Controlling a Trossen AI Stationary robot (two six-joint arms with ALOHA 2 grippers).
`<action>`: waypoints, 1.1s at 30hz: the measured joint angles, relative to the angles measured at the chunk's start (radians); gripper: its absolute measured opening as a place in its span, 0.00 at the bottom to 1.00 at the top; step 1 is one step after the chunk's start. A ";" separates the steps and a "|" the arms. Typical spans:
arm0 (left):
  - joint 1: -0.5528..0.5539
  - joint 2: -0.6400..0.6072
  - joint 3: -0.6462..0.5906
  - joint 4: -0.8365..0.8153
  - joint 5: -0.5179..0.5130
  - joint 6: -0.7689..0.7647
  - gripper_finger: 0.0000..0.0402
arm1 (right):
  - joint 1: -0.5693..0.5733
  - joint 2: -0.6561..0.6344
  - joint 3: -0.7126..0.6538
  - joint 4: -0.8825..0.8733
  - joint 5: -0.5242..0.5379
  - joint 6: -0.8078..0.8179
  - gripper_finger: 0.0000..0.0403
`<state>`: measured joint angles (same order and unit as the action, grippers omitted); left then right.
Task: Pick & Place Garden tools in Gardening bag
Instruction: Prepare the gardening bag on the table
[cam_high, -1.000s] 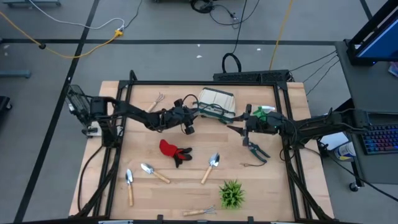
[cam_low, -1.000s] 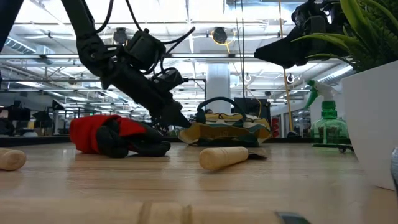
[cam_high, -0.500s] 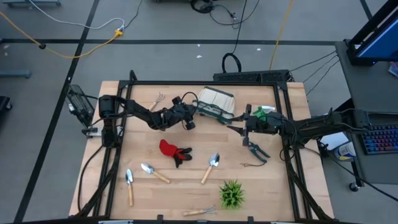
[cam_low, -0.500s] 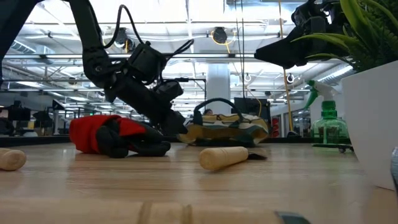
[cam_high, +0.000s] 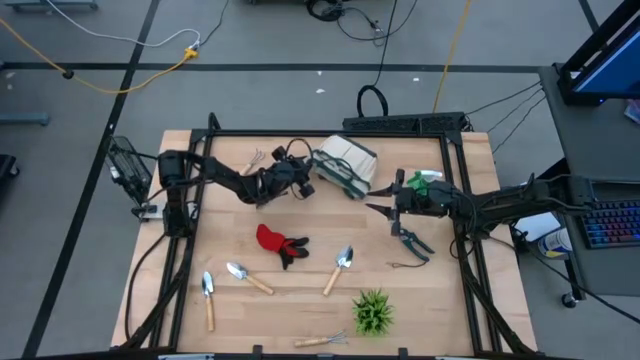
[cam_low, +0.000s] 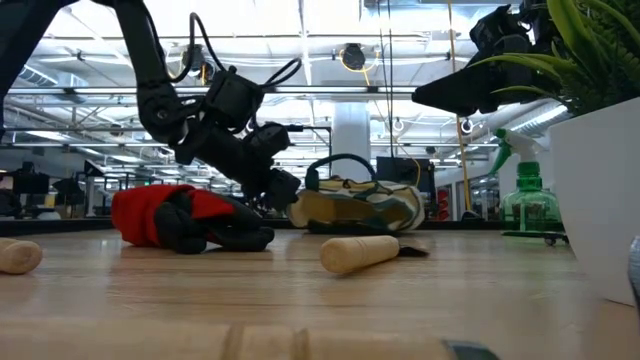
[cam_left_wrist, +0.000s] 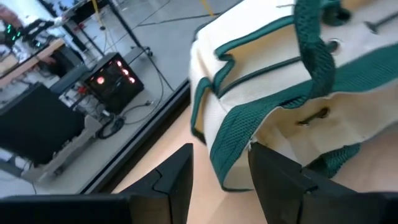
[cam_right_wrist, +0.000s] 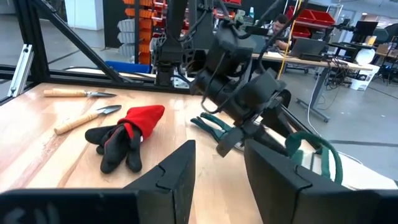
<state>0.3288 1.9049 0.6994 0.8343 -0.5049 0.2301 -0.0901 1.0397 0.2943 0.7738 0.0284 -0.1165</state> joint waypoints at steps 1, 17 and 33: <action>0.008 0.000 0.000 0.001 0.005 -0.004 0.39 | 0.000 0.000 0.000 0.000 0.000 0.000 0.33; 0.086 0.005 0.040 0.057 0.138 -0.031 0.39 | 0.000 0.000 0.000 0.012 0.000 -0.016 0.33; 0.108 0.143 0.191 0.024 0.139 0.103 0.21 | 0.000 0.000 0.000 0.012 0.000 -0.034 0.33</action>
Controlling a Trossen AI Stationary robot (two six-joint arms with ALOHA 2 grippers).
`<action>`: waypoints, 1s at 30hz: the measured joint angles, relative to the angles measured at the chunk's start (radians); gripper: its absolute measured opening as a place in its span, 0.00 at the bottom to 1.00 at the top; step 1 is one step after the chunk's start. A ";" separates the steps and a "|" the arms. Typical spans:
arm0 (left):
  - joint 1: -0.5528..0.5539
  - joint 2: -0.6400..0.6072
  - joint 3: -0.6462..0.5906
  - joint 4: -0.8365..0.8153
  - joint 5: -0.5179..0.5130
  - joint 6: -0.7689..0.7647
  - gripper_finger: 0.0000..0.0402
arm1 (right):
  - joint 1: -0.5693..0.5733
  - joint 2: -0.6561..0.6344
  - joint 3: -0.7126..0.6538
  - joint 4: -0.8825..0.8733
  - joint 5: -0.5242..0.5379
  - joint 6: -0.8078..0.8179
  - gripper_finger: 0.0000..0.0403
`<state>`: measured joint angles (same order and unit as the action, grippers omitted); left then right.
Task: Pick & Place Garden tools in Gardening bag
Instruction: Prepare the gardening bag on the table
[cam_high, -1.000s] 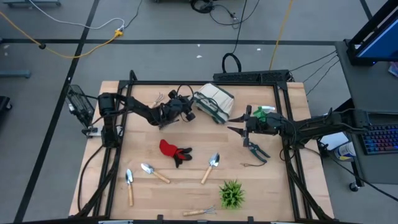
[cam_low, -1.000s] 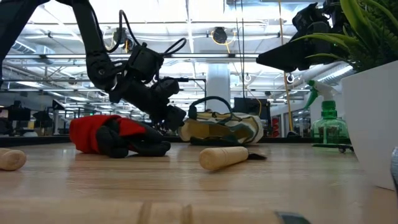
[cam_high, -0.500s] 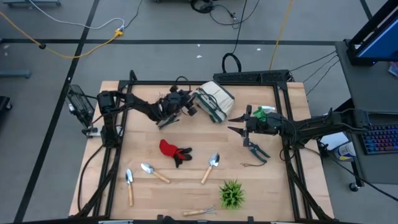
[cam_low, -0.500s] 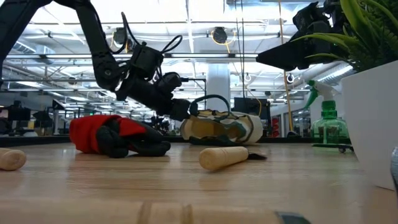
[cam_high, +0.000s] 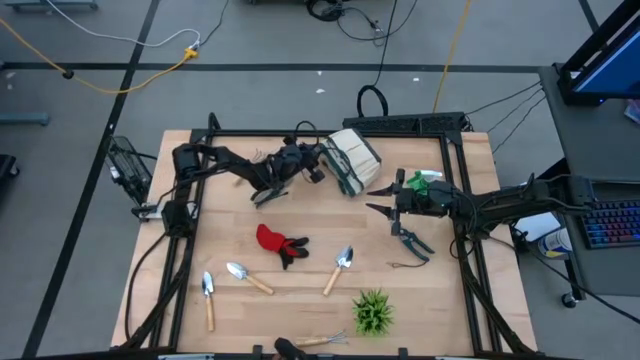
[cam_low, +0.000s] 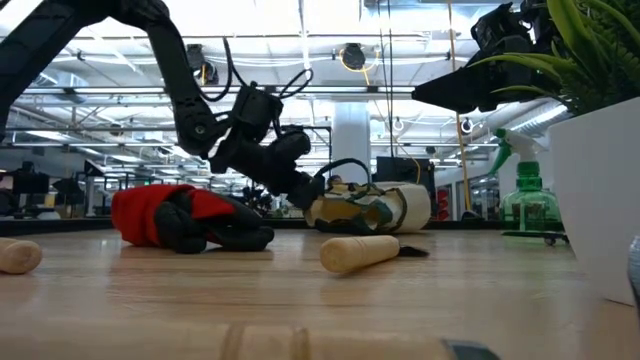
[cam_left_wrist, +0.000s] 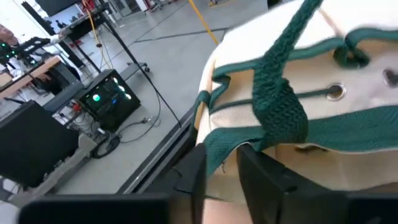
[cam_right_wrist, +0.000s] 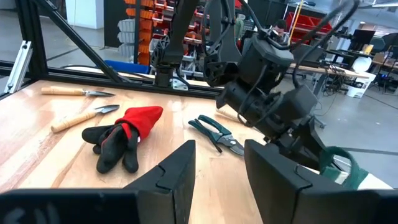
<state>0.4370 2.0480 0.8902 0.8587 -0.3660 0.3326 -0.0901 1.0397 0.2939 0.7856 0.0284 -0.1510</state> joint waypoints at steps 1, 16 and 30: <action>0.002 0.002 0.000 -0.015 0.000 0.015 0.18 | 0.000 0.000 0.000 0.000 0.000 0.000 0.33; -0.003 0.003 0.001 -0.027 0.051 0.022 0.01 | 0.000 0.000 0.000 -0.004 0.000 0.001 0.33; -0.134 -0.178 0.000 -0.216 -0.027 -0.075 0.00 | 0.000 0.000 0.000 -0.005 -0.001 0.057 0.33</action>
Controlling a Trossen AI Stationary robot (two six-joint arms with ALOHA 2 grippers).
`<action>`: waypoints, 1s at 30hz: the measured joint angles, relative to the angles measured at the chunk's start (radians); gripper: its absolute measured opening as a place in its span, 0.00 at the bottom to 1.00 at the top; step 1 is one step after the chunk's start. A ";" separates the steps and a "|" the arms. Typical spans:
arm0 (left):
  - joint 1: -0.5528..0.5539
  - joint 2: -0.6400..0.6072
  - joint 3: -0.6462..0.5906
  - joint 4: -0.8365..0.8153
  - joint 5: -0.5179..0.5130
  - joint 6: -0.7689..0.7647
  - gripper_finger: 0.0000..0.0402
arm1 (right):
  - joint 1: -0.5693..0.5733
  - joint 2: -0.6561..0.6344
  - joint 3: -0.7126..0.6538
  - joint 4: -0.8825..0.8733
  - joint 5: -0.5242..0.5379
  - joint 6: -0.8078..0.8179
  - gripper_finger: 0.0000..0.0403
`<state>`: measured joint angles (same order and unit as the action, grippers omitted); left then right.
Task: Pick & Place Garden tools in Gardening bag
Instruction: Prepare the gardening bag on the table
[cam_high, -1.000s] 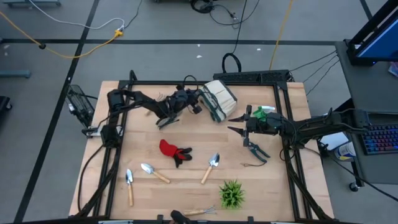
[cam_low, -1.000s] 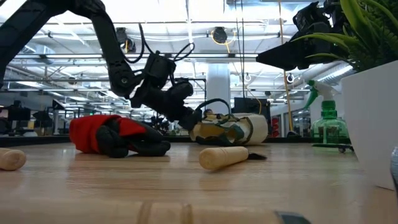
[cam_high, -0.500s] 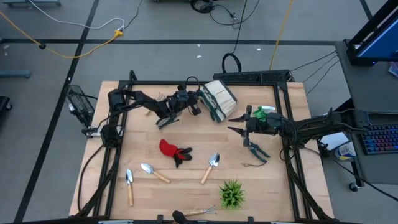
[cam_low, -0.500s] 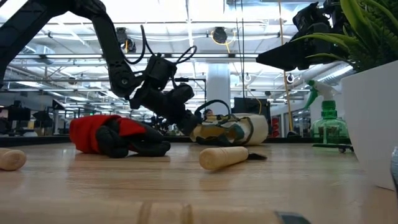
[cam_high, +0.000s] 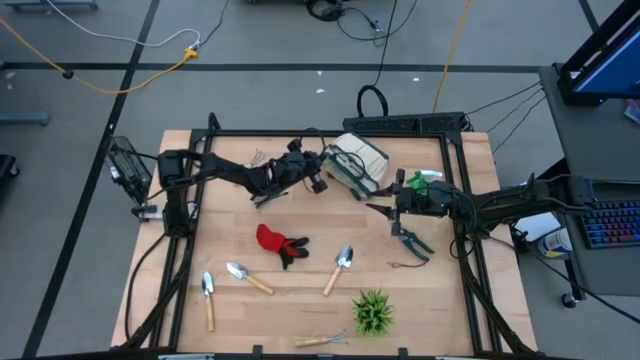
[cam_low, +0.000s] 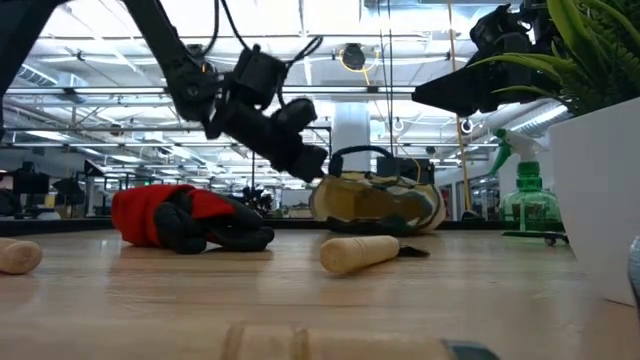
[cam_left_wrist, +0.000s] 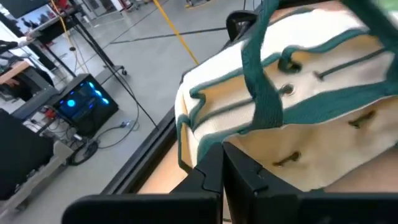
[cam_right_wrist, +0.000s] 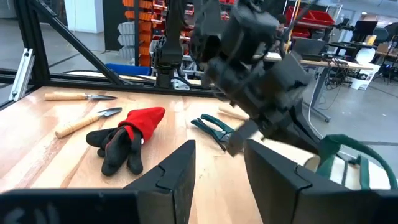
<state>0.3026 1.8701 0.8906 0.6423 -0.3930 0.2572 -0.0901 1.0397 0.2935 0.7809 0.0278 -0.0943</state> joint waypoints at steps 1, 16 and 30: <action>-0.007 -0.016 0.000 -0.017 -0.006 -0.004 0.00 | 0.000 0.000 0.000 -0.001 0.000 0.003 0.33; -0.016 -0.067 0.000 -0.231 0.000 0.030 0.17 | 0.000 0.000 0.000 -0.044 -0.004 -0.054 0.40; 0.052 0.084 0.003 -0.093 0.007 0.100 0.54 | 0.000 0.000 0.000 -0.028 -0.003 -0.107 0.46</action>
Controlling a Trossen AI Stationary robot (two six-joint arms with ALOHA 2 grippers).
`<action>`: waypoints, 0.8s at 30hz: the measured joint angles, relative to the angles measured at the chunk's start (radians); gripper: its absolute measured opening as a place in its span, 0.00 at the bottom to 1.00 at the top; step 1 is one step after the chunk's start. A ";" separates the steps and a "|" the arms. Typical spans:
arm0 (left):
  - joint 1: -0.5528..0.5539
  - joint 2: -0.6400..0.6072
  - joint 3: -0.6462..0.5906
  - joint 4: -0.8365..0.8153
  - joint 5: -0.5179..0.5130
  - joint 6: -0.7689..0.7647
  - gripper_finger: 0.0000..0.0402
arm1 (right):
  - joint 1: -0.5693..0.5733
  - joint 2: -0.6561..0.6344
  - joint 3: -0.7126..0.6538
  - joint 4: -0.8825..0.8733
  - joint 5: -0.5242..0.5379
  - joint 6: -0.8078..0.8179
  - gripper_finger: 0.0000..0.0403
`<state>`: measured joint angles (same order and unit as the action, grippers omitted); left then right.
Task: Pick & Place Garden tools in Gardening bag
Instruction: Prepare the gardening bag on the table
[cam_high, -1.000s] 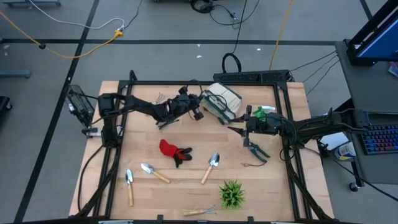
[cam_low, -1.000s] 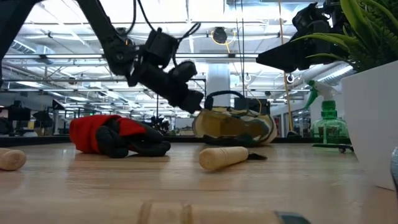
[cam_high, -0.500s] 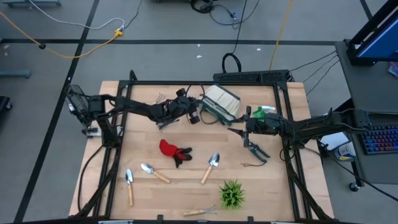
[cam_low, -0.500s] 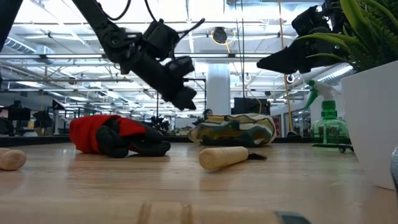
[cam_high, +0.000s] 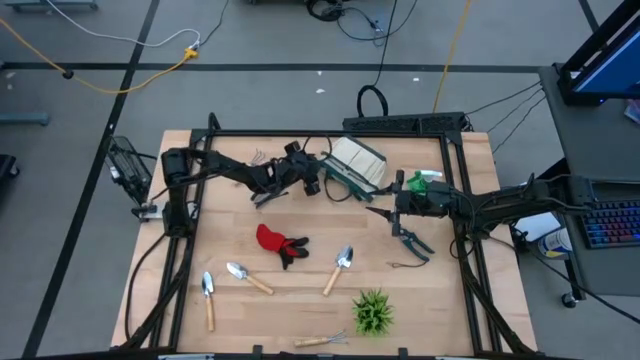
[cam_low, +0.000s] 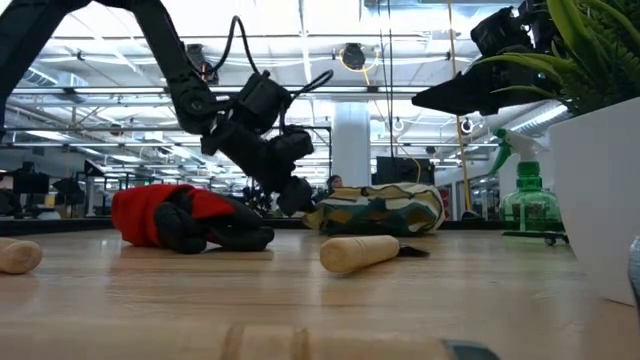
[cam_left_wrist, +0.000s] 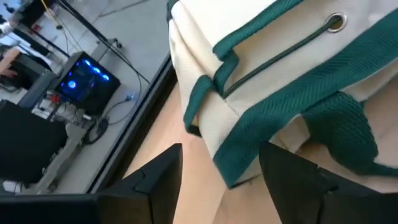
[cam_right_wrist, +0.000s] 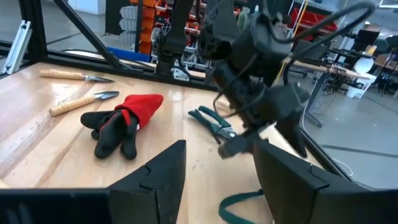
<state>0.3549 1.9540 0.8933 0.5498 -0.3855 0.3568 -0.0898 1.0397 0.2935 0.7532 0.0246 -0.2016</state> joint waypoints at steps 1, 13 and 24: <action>0.001 0.007 0.001 -0.001 -0.002 0.001 0.53 | 0.000 0.000 0.000 -0.001 0.000 0.000 0.46; -0.057 0.023 0.001 -0.028 -0.063 0.006 0.50 | 0.000 0.000 0.000 -0.002 0.000 0.003 0.46; 0.005 0.023 0.002 0.061 -0.032 0.030 0.45 | 0.000 0.000 0.000 -0.002 0.000 0.005 0.46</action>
<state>0.3601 1.9774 0.8955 0.6107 -0.4175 0.3871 -0.0898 1.0397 0.2935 0.7517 0.0242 -0.1967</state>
